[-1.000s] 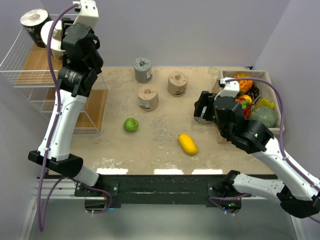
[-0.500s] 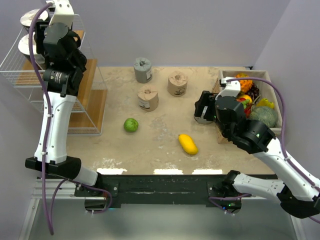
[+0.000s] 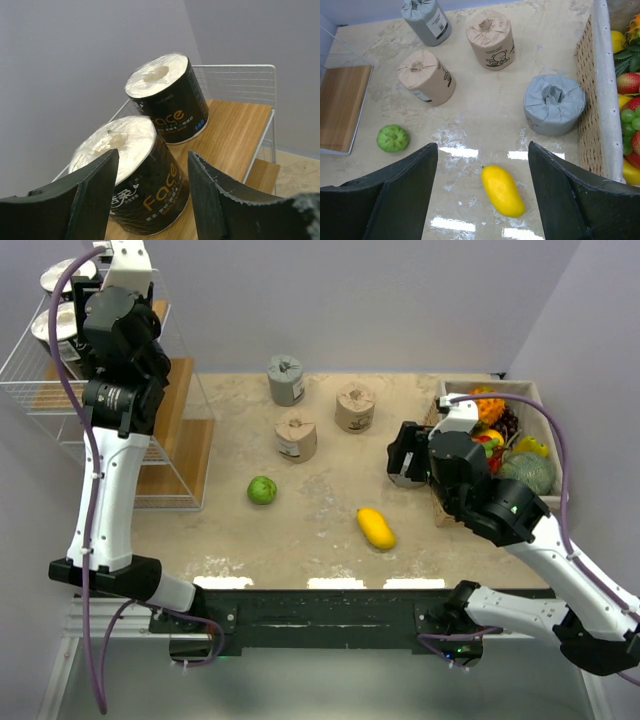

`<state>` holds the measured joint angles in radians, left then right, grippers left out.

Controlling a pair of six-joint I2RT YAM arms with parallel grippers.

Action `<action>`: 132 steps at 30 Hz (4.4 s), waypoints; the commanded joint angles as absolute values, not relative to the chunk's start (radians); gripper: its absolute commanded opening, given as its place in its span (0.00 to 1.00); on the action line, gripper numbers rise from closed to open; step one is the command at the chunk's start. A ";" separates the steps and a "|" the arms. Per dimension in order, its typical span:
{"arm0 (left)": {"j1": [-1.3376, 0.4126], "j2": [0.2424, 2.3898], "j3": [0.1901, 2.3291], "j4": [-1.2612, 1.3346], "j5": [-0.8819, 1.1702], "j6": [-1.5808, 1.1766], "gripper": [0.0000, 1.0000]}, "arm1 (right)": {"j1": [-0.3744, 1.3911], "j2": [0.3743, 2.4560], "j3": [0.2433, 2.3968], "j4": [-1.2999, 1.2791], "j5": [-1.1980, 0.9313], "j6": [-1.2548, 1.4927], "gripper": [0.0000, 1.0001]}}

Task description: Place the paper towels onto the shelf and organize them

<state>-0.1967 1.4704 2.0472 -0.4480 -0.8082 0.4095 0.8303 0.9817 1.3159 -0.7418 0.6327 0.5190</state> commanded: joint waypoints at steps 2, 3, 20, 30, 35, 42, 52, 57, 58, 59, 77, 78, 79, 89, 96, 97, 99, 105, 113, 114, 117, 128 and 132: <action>-0.192 1.431 2.011 -0.459 -0.729 0.347 0.61 | 0.833 1.005 1.376 -0.710 0.604 0.503 0.77; -0.190 1.436 2.002 -0.462 -0.738 0.348 0.60 | 0.831 1.006 1.381 -0.715 0.601 0.503 0.76; -0.092 1.445 1.910 -0.446 -0.828 0.319 0.57 | 0.831 1.029 1.400 -0.715 0.592 0.486 0.76; -0.097 1.410 1.913 -0.479 -0.519 0.265 0.59 | 0.831 1.040 1.381 -0.693 0.577 0.492 0.76; -0.106 1.388 1.967 -0.521 -0.281 0.193 0.59 | 0.833 1.048 1.378 -0.687 0.572 0.494 0.76; -0.296 1.370 1.960 -0.592 -0.161 0.164 0.61 | 0.833 1.058 1.350 -0.699 0.571 0.511 0.76; -0.514 1.306 1.682 -0.527 -0.028 0.115 0.64 | 0.833 1.068 1.293 -0.745 0.646 0.535 0.75; -0.520 1.360 1.427 -0.362 -0.006 0.192 0.67 | 0.831 1.068 1.315 -0.802 0.710 0.522 0.75; -0.520 1.383 1.425 -0.348 -0.012 0.189 0.67 | 0.833 1.059 1.312 -0.799 0.715 0.520 0.75; -0.520 1.432 1.434 -0.344 -0.014 0.181 0.68 | 0.831 1.039 1.307 -0.793 0.712 0.525 0.75; -0.522 1.913 1.758 -0.410 -0.029 0.109 0.72 | 0.831 0.907 1.190 -0.719 0.660 0.485 0.76; -0.520 1.922 1.758 -0.408 -0.026 0.097 0.72 | 0.833 0.902 1.189 -0.715 0.661 0.482 0.76; -0.522 1.937 1.758 -0.410 -0.034 0.091 0.71 | 0.833 0.899 1.186 -0.704 0.661 0.480 0.76; -0.522 1.979 1.703 -0.408 -0.047 0.025 0.69 | 0.833 0.916 1.180 -0.687 0.660 0.466 0.77; -0.522 1.994 1.654 -0.390 -0.057 0.034 0.68 | 0.831 0.908 1.177 -0.689 0.658 0.471 0.77; -0.522 1.996 1.649 -0.385 -0.055 0.034 0.68 | 0.833 0.907 1.175 -0.690 0.658 0.471 0.77; -0.522 2.003 1.641 -0.384 -0.049 0.034 0.68 | 0.831 0.900 1.177 -0.692 0.660 0.472 0.77; -0.522 2.003 1.618 -0.390 -0.019 0.069 0.61 | 0.833 0.897 1.183 -0.695 0.664 0.471 0.77; -0.515 1.899 1.520 -0.429 -0.019 0.210 0.53 | 0.831 0.887 1.166 -0.686 0.667 0.474 0.77; -0.514 1.884 1.516 -0.439 -0.005 0.216 0.52 | 0.831 0.887 1.163 -0.683 0.666 0.476 0.77; -0.514 1.846 1.483 -0.443 0.034 0.227 0.51 | 0.831 0.887 1.157 -0.673 0.664 0.479 0.77; -0.512 1.773 1.471 -0.509 0.011 0.220 0.59 | 0.831 0.876 1.164 -0.673 0.658 0.466 0.77; -0.515 1.770 1.525 -0.587 0.003 0.150 0.67 | 0.833 0.876 1.170 -0.676 0.652 0.463 0.77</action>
